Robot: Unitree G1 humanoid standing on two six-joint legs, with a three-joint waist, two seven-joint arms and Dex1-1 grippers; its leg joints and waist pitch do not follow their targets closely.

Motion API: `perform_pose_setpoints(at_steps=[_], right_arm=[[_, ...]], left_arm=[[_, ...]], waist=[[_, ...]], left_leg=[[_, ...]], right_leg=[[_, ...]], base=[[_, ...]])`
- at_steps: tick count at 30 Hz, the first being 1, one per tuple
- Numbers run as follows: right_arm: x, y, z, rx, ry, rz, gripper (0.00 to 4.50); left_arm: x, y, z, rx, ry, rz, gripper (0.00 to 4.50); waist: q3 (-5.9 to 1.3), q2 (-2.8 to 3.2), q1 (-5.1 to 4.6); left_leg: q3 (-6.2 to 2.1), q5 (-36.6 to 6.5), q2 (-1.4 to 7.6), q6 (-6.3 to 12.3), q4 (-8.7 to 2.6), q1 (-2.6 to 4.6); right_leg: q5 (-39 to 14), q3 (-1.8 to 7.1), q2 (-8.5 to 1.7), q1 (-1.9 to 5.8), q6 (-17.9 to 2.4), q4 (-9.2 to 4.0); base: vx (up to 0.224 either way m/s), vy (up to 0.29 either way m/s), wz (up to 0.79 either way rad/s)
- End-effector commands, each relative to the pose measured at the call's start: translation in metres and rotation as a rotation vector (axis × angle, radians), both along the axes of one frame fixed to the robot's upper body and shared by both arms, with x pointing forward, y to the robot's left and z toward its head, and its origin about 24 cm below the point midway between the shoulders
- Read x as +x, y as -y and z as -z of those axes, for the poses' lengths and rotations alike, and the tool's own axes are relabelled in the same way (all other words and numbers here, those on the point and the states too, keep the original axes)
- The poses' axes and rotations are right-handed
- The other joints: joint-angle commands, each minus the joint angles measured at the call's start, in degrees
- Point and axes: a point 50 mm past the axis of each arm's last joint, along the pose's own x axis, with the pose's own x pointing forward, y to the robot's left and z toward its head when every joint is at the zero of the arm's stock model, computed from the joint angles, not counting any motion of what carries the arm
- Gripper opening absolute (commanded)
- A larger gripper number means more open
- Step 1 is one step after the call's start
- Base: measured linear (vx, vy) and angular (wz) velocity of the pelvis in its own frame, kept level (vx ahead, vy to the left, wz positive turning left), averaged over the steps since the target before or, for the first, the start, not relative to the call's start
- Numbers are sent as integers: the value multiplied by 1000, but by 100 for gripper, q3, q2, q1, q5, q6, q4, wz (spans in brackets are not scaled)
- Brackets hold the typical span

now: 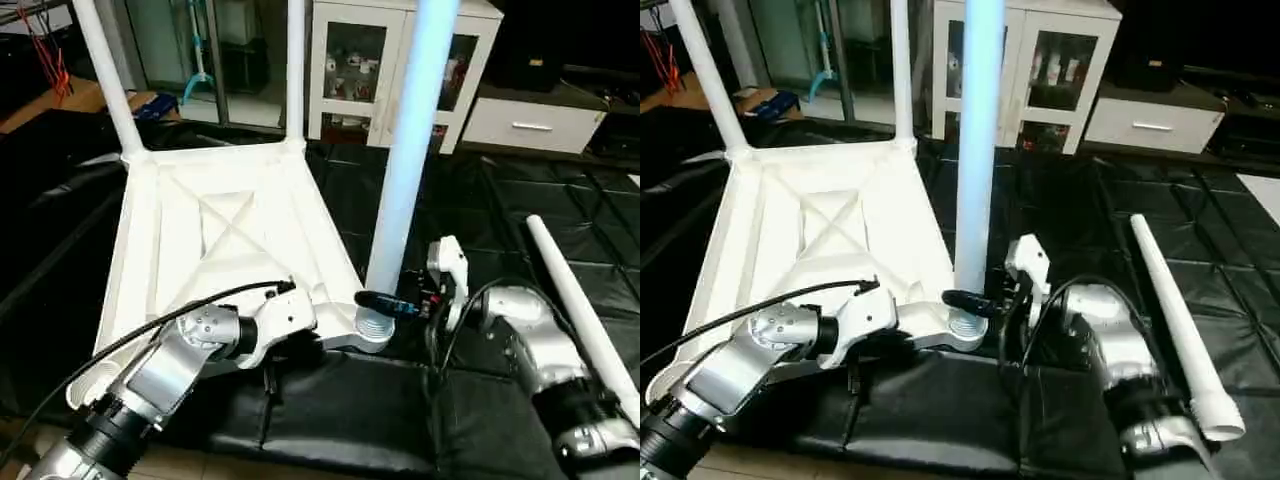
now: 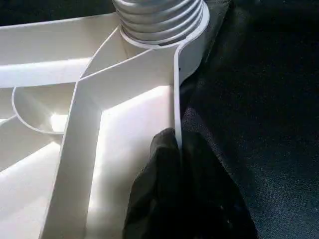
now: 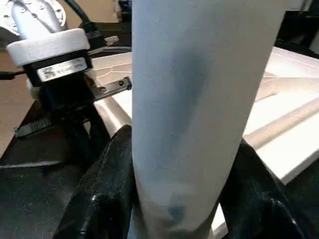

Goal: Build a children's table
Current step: Insert table leg to table base

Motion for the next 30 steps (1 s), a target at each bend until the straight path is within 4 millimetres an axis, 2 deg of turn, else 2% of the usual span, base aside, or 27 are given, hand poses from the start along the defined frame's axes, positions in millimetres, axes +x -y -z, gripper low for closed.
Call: perform_pose_setpoints(at_steps=[1, 2, 3, 4, 6, 7, 8, 9, 12, 14, 15, 16, 17, 20, 21, 22, 25, 26, 27, 28, 29, 30], right_arm=[[-27, 32, 60, -253, -265, 53, 184], [-25, 32, 59, -251, -262, 65, 184], [-23, 32, 59, -249, -260, 74, 184], [-18, 33, 58, -248, -250, 108, 184], [-14, 33, 57, -237, -232, 160, 184], [-10, 34, 57, -226, -216, 242, 184], [-9, 34, 58, -224, -214, 251, 184], [-8, 35, 58, -218, -207, 295, 184], [-7, 36, 62, -217, -193, 385, 184], [-7, 36, 63, -206, -190, 431, 182], [-7, 36, 64, -202, -189, 439, 182], [-8, 35, 64, -184, -187, 457, 182], [-8, 35, 64, -176, -185, 461, 182], [-6, 31, 64, -181, -169, 481, 182], [-5, 30, 65, -187, -163, 490, 182], [-3, 27, 64, -195, -154, 505, 182], [6, 20, 61, -214, -134, 582, 182], [13, 16, 60, -232, -127, 657, 182], [13, 16, 60, -232, -127, 657, 182], [19, 13, 59, -236, -137, 733, 182], [26, 10, 58, -234, -162, 833, 182], [26, 10, 58, -234, -162, 833, 182]], left_arm=[[-1, -10, 6, 60, -23, -11, 1], [-1, -10, 6, 60, -23, -11, 1], [-1, -11, 6, 61, -23, -12, 1], [-1, -11, 6, 60, -22, -13, 1], [-2, -12, 6, 61, -21, -20, 1], [-4, -12, 7, 61, -20, -31, 1], [-4, -13, 7, 61, -20, -34, 1], [-5, -13, 7, 57, -20, -46, 1], [-7, -12, 8, 34, -26, -86, 1], [-8, -12, 8, 18, -33, -122, 0], [-8, -12, 9, 16, -34, -130, 0], [-8, -12, 9, 7, -41, -151, 0], [-8, -12, 9, 4, -44, -158, 0], [-9, -10, 10, -9, -53, -182, 0], [-8, -9, 10, -16, -57, -195, 0], [-8, -7, 10, -24, -60, -210, 0], [-3, -2, 11, -27, -59, -262, 0], [3, 0, 11, -18, -44, -307, 0], [3, 0, 11, -18, -44, -307, 0], [9, 2, 9, -16, -22, -340, 0], [19, 5, 5, -23, 14, -386, 0], [19, 5, 5, -23, 14, -386, 0]], waist=[[-56, 80, -26], [-46, 90, -30], [-48, 68, -30], [-47, 83, -29], [-42, 81, -53], [-30, 53, -63], [-12, 69, -85], [-15, 50, -122], [1, 63, -171], [13, 101, -207], [17, 114, -237], [3, 156, -255], [-3, 131, -286], [5, 187, -307], [13, 169, -317], [18, 181, -326], [14, 158, -348], [26, 153, -395], [20, 157, -412], [10, 156, -436], [21, 153, -479], [8, 163, -497]], left_leg=[[-158, -2353, 344, -8, -500, 21], [-164, -2459, 342, -26, -504, 26], [-162, -2512, 346, -38, -499, 35], [-170, -2568, 346, -61, -500, 43], [-188, -2657, 346, -102, -510, 25], [-194, -2733, 345, -115, -510, 23], [-206, -2906, 342, -158, -525, 38], [-241, -3010, 340, -201, -539, 8], [-280, -3336, 337, -275, -556, 19], [-327, -3587, 330, -335, -580, 17], [-354, -3756, 328, -373, -603, 15], [-382, -3859, 325, -401, -616, 23], [-395, -3870, 323, -393, -623, 9], [-358, -3941, 307, -325, -602, 69], [-344, -3941, 305, -318, -599, 70], [-352, -3934, 300, -322, -600, 69], [-361, -3924, 290, -306, -599, 56], [-374, -3846, 282, -311, -608, 4], [-377, -3827, 272, -307, -604, -3], [-389, -3815, 264, -298, -592, -4], [-394, -3757, 259, -283, -594, -36], [-394, -3717, 251, -285, -587, -34]], right_leg=[[-1382, 239, -417, 30, -1162, -491], [-1581, 237, -423, 16, -1131, -502], [-1688, 238, -431, 3, -1113, -513], [-1811, 245, -436, -9, -1086, -521], [-1934, 243, -437, -8, -1047, -524], [-2069, 248, -441, -32, -1013, -527], [-2306, 244, -444, -60, -954, -555], [-2490, 229, -450, -38, -868, -557], [-2845, 217, -451, -79, -707, -593], [-3064, 188, -457, -86, -597, -622], [-3095, 161, -447, -82, -538, -640], [-2998, 141, -449, -64, -518, -646], [-2779, 141, -442, -66, -564, -642], [-2580, 153, -425, -125, -681, -666], [-2590, 153, -419, -136, -686, -678], [-2667, 150, -428, -131, -674, -677], [-2814, 140, -436, -121, -610, -685], [-2867, 130, -447, -102, -584, -680], [-2908, 123, -449, -100, -567, -680], [-2961, 112, -458, -97, -540, -689], [-2945, 107, -463, -100, -557, -678], [-2913, 103, -462, -91, -575, -675]], base=[[0, 0, 0], [0, 0, 0], [0, 0, 0], [0, 0, 0], [0, 0, 0], [0, 0, 0], [0, 0, 0], [0, 0, 0], [-19, 4, -4], [0, 0, 0], [-32, 29, -19], [0, 0, 0], [0, 0, 0], [0, 0, 0], [0, 0, 0], [0, 0, 0], [0, 0, 0], [0, 0, 0], [0, 0, 0], [0, 0, 0], [0, 0, 0], [0, 0, 0]])
